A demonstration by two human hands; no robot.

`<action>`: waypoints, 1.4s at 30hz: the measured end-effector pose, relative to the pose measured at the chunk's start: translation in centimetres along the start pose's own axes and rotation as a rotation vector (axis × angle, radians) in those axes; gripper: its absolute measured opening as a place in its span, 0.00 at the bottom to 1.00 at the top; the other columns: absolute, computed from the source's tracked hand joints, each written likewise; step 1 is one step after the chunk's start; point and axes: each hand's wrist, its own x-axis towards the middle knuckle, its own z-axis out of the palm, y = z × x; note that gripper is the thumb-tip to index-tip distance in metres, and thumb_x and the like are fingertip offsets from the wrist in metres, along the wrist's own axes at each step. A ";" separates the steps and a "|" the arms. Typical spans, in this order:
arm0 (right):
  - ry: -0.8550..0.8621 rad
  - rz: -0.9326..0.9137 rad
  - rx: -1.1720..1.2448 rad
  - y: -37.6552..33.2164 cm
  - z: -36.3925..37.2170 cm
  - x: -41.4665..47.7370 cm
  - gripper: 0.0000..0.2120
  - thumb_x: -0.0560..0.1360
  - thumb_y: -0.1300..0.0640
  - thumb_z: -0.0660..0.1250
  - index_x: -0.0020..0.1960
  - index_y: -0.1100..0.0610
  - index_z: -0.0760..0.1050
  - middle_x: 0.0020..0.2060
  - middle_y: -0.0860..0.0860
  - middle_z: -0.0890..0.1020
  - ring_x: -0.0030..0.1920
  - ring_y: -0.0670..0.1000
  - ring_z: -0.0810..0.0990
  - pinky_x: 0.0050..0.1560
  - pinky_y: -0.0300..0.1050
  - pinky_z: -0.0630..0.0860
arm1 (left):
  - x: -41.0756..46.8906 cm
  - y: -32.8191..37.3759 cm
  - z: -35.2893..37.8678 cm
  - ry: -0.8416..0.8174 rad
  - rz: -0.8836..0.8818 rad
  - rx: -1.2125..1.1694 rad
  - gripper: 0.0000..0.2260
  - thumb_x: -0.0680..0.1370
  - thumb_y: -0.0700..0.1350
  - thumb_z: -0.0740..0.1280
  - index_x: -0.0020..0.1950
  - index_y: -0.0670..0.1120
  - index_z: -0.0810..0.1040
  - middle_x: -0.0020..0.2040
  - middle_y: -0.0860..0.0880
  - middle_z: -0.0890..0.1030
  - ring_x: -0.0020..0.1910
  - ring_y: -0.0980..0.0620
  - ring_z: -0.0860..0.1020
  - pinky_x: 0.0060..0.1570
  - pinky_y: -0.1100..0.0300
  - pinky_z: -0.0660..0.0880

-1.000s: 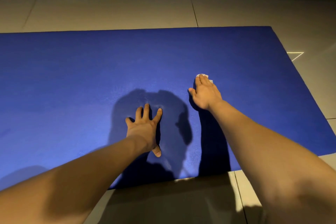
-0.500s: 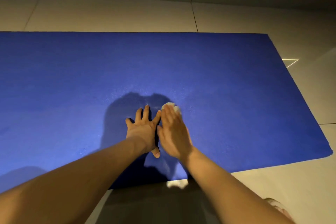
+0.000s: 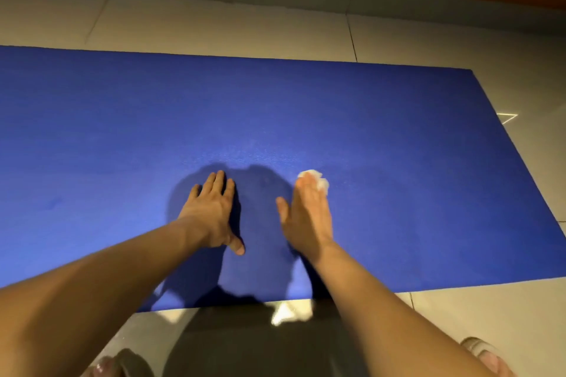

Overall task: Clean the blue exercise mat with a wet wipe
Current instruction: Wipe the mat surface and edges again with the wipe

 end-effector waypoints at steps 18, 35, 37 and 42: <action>0.006 0.155 0.012 -5.3 1.4 -0.2 0.31 0.81 0.46 0.44 0.72 0.68 0.63 0.71 0.66 0.63 0.72 0.68 0.63 0.73 0.58 0.60 | 0.7 -0.6 1.5 -0.019 -0.017 -0.051 0.70 0.61 0.66 0.81 0.82 0.44 0.33 0.81 0.43 0.31 0.80 0.43 0.32 0.80 0.39 0.44; -0.006 0.226 0.057 -2.7 0.4 -3.7 0.33 0.81 0.41 0.48 0.72 0.66 0.63 0.73 0.62 0.63 0.73 0.65 0.61 0.75 0.58 0.58 | 0.9 -0.5 1.4 -0.035 -0.019 -0.042 0.71 0.61 0.67 0.81 0.82 0.44 0.32 0.81 0.43 0.31 0.80 0.42 0.32 0.80 0.39 0.43; -0.002 0.087 0.027 -6.1 1.7 -4.7 0.29 0.83 0.44 0.49 0.73 0.66 0.60 0.71 0.62 0.63 0.72 0.63 0.63 0.73 0.55 0.61 | 0.9 -0.6 1.6 -0.027 -0.023 -0.049 0.70 0.62 0.67 0.80 0.82 0.44 0.32 0.81 0.43 0.31 0.80 0.43 0.32 0.80 0.39 0.44; -0.168 -0.302 -0.037 -0.8 -0.2 -5.2 0.28 0.83 0.49 0.55 0.79 0.60 0.58 0.77 0.56 0.62 0.76 0.61 0.62 0.74 0.52 0.63 | 0.9 -0.7 1.6 -0.031 -0.022 -0.051 0.72 0.60 0.68 0.80 0.82 0.45 0.31 0.81 0.44 0.31 0.80 0.44 0.31 0.80 0.40 0.43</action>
